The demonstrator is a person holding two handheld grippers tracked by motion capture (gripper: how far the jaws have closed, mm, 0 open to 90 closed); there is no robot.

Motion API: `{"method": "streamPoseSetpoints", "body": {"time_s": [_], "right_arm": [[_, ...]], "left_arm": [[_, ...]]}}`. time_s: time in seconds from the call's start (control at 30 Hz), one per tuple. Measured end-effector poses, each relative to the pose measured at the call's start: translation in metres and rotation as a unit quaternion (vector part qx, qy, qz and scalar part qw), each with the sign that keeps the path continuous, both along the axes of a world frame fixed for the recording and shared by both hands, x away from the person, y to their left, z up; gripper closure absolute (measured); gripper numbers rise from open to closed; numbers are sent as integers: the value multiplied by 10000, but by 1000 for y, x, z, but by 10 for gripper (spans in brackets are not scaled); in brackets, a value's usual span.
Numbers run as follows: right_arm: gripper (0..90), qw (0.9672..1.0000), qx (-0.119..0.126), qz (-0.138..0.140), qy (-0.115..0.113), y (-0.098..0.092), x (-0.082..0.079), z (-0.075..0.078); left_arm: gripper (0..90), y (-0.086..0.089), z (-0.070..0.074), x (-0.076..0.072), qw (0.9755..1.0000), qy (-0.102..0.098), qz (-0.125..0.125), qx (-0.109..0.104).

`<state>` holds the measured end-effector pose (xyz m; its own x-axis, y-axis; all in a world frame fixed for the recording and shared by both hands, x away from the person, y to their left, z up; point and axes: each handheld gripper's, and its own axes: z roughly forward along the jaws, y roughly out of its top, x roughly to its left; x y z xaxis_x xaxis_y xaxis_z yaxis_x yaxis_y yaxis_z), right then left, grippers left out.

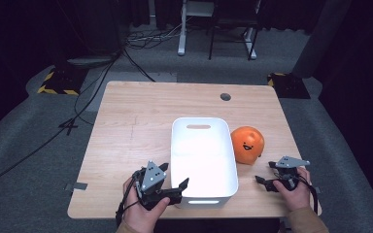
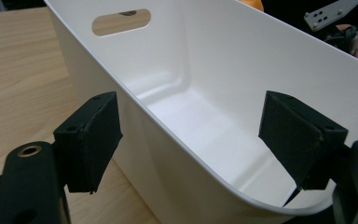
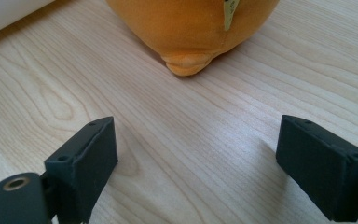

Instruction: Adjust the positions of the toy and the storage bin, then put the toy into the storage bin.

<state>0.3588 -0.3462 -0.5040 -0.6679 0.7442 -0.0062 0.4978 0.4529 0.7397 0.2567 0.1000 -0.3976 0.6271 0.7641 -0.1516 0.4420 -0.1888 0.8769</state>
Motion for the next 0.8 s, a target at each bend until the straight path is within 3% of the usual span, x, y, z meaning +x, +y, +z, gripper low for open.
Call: {"method": "streamPoseSetpoints", "body": {"time_s": [0.2, 0.5, 0.63, 0.7, 0.8], "right_arm": [[128, 10000, -1, 0, -5, 0, 0, 0], [128, 10000, -1, 1, -2, 0, 0, 0], [128, 10000, -14, 6, -11, 0, 0, 0], [128, 10000, -9, 6, -4, 0, 0, 0], [128, 10000, -10, 7, -6, 0, 0, 0]], "left_arm": [[210, 5, 7, 7, 9997, -104, 69, 198], [195, 18, 5, 24, 9995, -98, 190, 226], [196, 29, 5, 31, 9982, -213, 482, 277], [154, 34, 3, 37, 9983, -174, 546, 124], [165, 41, 1, 42, 9985, -102, 539, -75]]}}
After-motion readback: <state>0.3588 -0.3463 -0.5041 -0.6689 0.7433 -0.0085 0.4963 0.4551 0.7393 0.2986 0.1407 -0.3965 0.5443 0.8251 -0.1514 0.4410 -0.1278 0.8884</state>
